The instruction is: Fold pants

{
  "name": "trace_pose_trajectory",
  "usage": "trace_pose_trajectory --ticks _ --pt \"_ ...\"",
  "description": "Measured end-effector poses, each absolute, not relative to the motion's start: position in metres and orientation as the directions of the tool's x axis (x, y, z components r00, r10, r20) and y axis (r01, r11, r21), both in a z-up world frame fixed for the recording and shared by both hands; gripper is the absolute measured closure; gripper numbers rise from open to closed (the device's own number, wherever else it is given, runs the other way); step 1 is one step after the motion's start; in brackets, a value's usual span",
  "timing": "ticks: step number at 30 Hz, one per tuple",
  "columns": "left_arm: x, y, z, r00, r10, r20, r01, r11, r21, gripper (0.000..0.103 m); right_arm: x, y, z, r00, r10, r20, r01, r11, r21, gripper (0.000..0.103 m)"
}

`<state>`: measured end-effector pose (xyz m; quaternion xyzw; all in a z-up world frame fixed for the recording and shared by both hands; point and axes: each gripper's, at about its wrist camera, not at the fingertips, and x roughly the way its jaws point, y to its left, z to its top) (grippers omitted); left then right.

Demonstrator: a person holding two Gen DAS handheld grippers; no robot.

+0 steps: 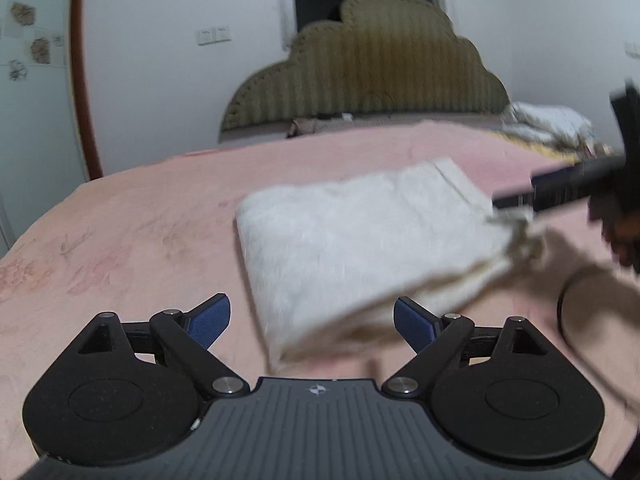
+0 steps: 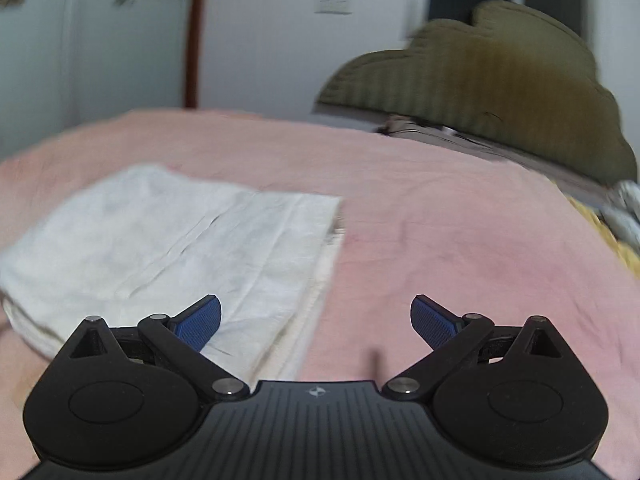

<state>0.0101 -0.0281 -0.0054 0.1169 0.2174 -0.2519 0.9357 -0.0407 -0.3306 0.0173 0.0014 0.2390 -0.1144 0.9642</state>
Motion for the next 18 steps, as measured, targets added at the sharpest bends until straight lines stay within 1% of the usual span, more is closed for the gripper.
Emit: trace_pose_trajectory --ticks 3,5,7,9,11,12,14,18 --pt "0.002 -0.032 -0.013 0.787 -0.406 -0.465 0.528 0.833 0.168 0.012 -0.051 -0.315 0.021 0.885 -0.170 -0.433 0.164 0.985 -0.052 0.001" --pt "0.002 -0.039 -0.017 0.810 -0.369 -0.456 0.502 0.839 0.212 0.012 -0.053 -0.298 0.020 0.895 -0.132 -0.427 0.107 0.991 -0.083 0.001" --pt "0.006 -0.044 -0.019 0.827 -0.324 -0.460 0.465 0.853 0.236 0.012 -0.049 -0.286 0.014 0.893 -0.125 -0.432 0.080 0.989 -0.122 0.001" --pt "0.013 -0.044 -0.020 0.837 -0.275 -0.473 0.416 0.882 0.223 0.012 -0.042 -0.283 0.007 0.882 -0.145 -0.448 0.091 0.986 -0.140 0.001" --pt "0.024 -0.040 -0.021 0.836 -0.231 -0.498 0.363 0.913 0.186 0.011 -0.040 -0.286 0.002 0.878 -0.132 -0.460 0.101 0.991 -0.090 0.001" --pt "0.029 -0.037 -0.021 0.835 -0.211 -0.509 0.336 0.927 0.166 0.006 -0.041 -0.288 0.000 0.878 -0.117 -0.464 0.107 0.993 -0.049 0.001" --pt "0.034 -0.033 -0.022 0.835 -0.181 -0.520 0.295 0.945 0.144 0.005 -0.041 -0.293 -0.003 0.878 -0.105 -0.466 0.122 0.993 0.006 0.001" --pt "0.029 -0.022 -0.020 0.835 -0.139 -0.532 0.239 0.963 0.124 0.004 -0.043 -0.299 -0.009 0.878 -0.116 -0.464 0.143 0.989 0.024 0.001"
